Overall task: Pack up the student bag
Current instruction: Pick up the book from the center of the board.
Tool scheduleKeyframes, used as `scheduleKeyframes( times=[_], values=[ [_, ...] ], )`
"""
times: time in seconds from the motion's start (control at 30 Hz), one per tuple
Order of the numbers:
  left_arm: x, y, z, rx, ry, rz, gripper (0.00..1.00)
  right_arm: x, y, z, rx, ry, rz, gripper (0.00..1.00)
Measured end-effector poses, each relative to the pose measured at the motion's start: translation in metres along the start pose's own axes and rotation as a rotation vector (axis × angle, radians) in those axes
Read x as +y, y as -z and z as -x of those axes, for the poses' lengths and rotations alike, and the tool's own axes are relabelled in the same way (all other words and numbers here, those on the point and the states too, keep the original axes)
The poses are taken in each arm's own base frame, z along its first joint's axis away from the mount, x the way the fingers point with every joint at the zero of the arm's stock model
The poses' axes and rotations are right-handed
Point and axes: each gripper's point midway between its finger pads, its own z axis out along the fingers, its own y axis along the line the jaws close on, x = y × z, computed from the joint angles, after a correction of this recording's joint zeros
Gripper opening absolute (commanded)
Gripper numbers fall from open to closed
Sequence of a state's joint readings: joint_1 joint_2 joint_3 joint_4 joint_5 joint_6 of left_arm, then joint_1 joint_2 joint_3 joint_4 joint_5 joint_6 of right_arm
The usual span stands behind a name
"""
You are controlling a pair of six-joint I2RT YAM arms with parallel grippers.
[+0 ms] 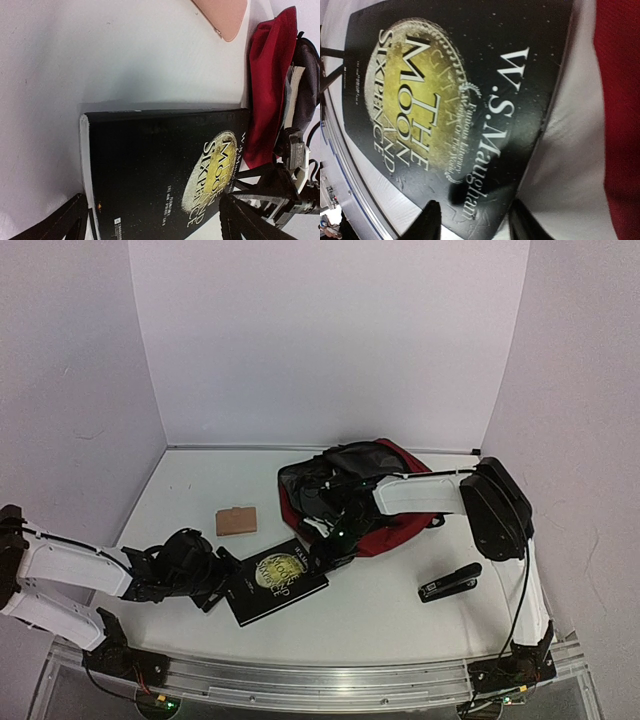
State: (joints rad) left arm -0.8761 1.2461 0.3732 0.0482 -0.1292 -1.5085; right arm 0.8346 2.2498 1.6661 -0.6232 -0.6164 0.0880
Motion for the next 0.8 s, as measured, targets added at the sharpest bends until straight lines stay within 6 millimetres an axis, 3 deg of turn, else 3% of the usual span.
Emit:
scheduleKeyframes(
  times=[0.13, 0.33, 0.7, 0.8],
  values=[
    [-0.003, -0.006, 0.002, -0.013, -0.012, -0.013, 0.8, -0.011, 0.004, -0.003, 0.012, -0.025, -0.022, 0.17],
    [-0.003, -0.011, 0.006, -0.036, -0.021, -0.012, 0.72, -0.008, 0.016, -0.006, 0.022, -0.071, 0.002, 0.0],
    [-0.015, -0.023, 0.007, -0.045, -0.093, -0.005, 0.7, 0.038, 0.076, 0.021, -0.109, 0.009, 0.058, 0.0],
    [-0.021, -0.028, 0.007, -0.044, -0.101, -0.012, 0.7, 0.042, 0.087, 0.026, -0.134, 0.022, 0.045, 0.0]
  ],
)
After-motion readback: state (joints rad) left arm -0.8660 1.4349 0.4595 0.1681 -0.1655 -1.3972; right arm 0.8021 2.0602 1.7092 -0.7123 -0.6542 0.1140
